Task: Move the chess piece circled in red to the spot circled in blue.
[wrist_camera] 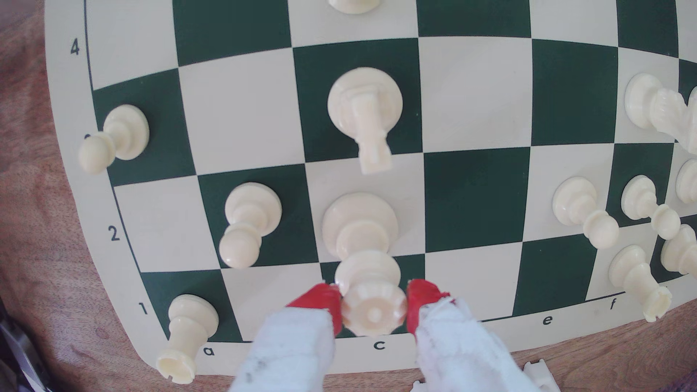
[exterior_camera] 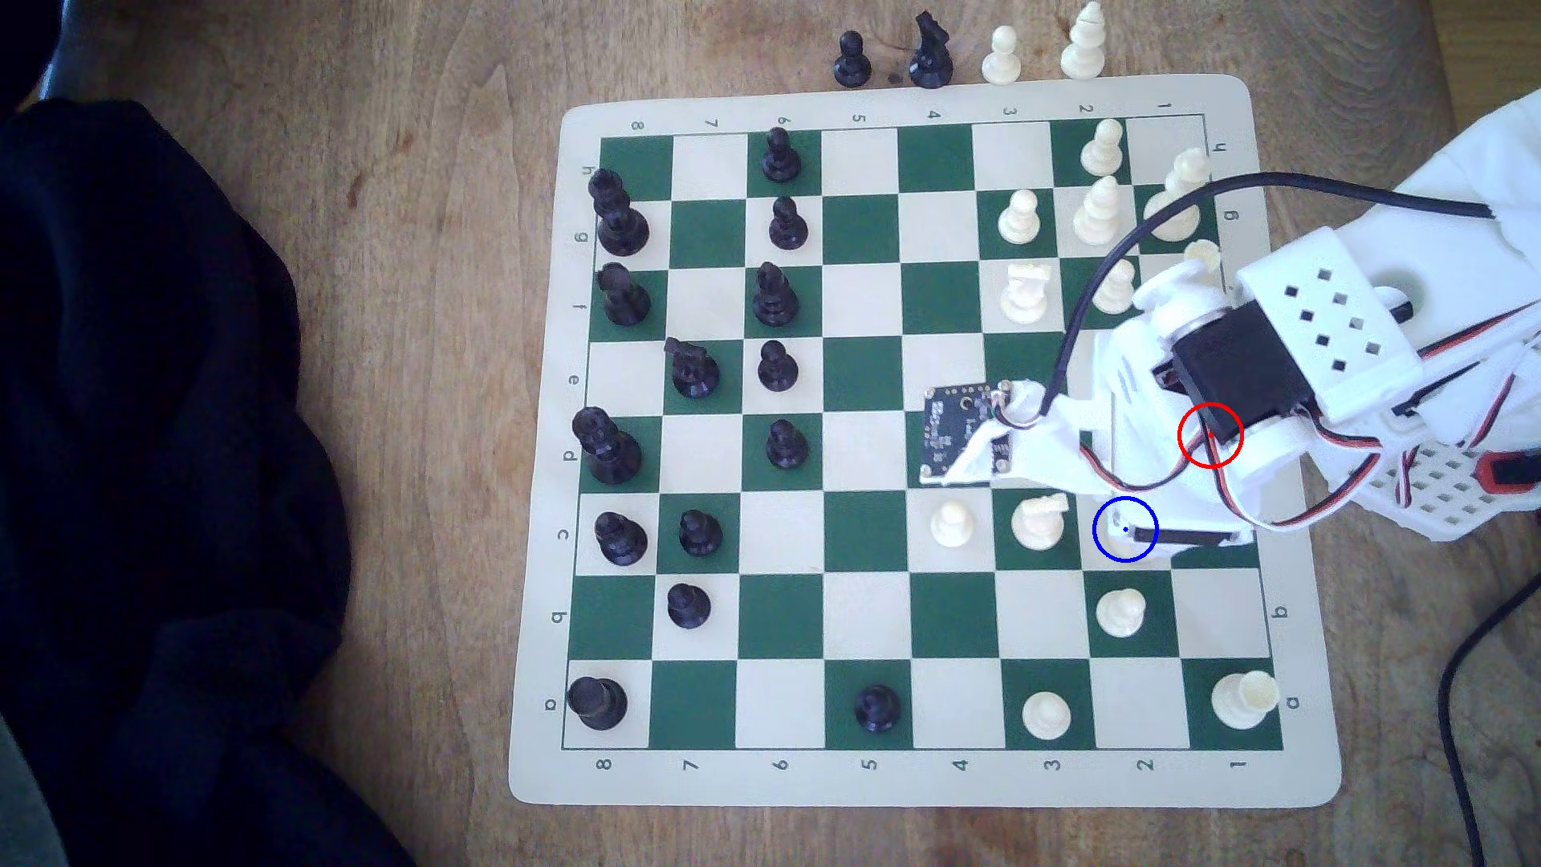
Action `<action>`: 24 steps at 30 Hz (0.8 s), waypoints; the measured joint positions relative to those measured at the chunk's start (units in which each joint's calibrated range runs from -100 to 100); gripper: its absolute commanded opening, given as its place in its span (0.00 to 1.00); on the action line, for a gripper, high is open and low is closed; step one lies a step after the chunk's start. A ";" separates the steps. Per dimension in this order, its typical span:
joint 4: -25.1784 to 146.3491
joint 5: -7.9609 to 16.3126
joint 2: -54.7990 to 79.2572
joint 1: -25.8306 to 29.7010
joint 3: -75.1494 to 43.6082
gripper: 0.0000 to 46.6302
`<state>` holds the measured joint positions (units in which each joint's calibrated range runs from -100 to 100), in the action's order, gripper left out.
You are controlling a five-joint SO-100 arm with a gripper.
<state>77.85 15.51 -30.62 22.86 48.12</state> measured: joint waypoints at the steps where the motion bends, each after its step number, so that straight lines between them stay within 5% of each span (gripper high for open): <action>1: -0.08 0.00 0.00 -0.07 0.00 0.01; 24: 4.54 0.00 -2.09 -0.81 -0.99 0.01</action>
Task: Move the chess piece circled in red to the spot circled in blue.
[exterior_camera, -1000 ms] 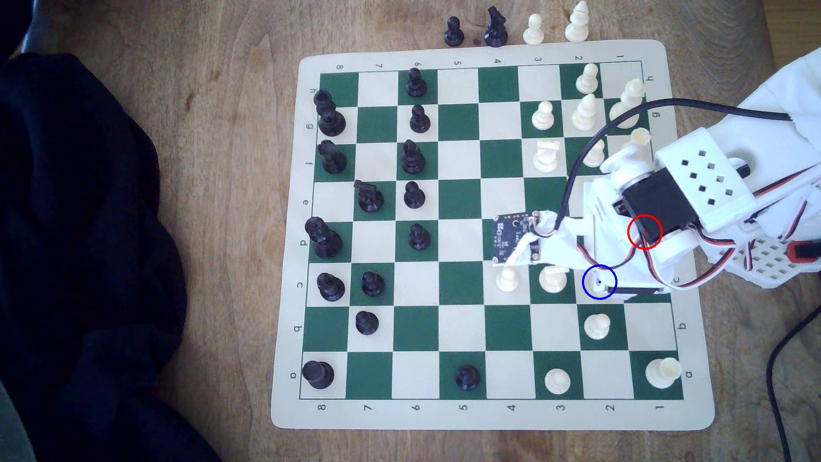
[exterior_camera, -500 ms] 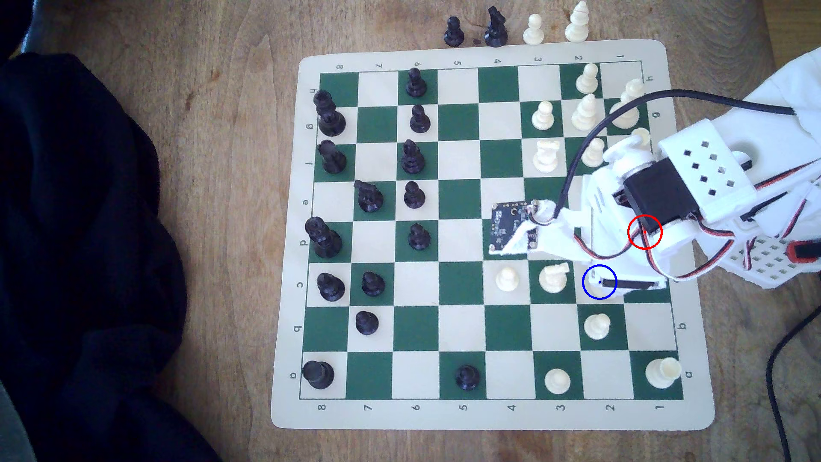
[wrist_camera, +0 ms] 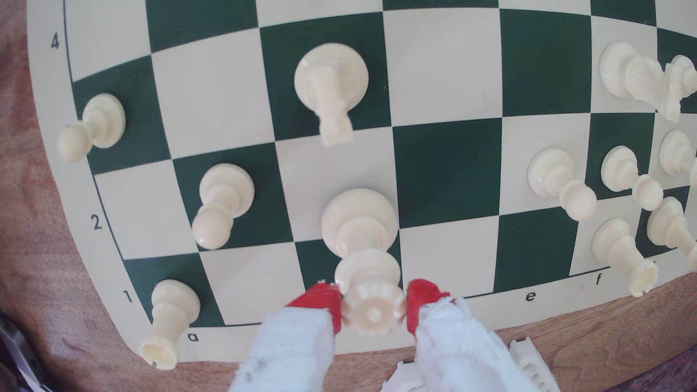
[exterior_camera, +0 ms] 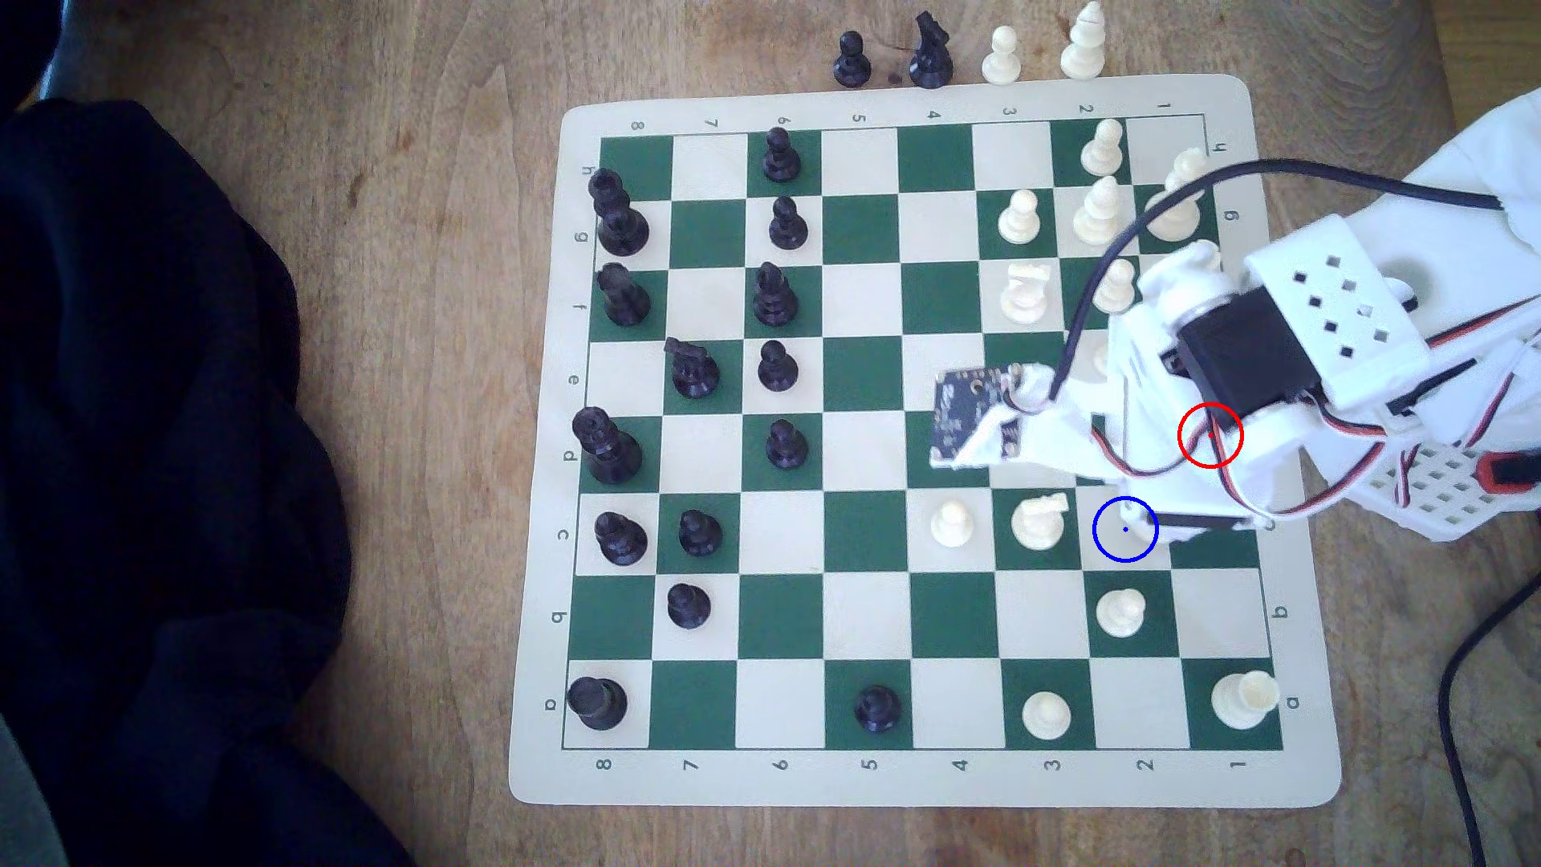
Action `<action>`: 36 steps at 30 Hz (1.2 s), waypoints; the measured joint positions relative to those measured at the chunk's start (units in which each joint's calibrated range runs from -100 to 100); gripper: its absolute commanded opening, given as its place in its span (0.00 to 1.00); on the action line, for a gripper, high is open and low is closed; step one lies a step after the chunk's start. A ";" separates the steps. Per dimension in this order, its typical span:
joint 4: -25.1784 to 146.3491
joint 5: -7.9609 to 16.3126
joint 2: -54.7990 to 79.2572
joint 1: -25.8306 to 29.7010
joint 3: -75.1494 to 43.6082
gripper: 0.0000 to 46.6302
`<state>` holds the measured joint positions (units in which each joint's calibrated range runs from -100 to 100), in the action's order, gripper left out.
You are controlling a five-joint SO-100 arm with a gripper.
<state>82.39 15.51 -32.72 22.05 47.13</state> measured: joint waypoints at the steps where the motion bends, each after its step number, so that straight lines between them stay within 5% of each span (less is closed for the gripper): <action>1: -0.80 0.00 0.00 -0.44 0.00 0.01; 25: -4.38 -0.15 1.68 -0.22 0.00 0.01; 31: -4.38 -0.15 1.76 -0.29 0.00 0.32; 36: -3.19 -0.15 1.76 -0.29 0.00 0.39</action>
<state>79.20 15.36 -30.96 21.76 47.13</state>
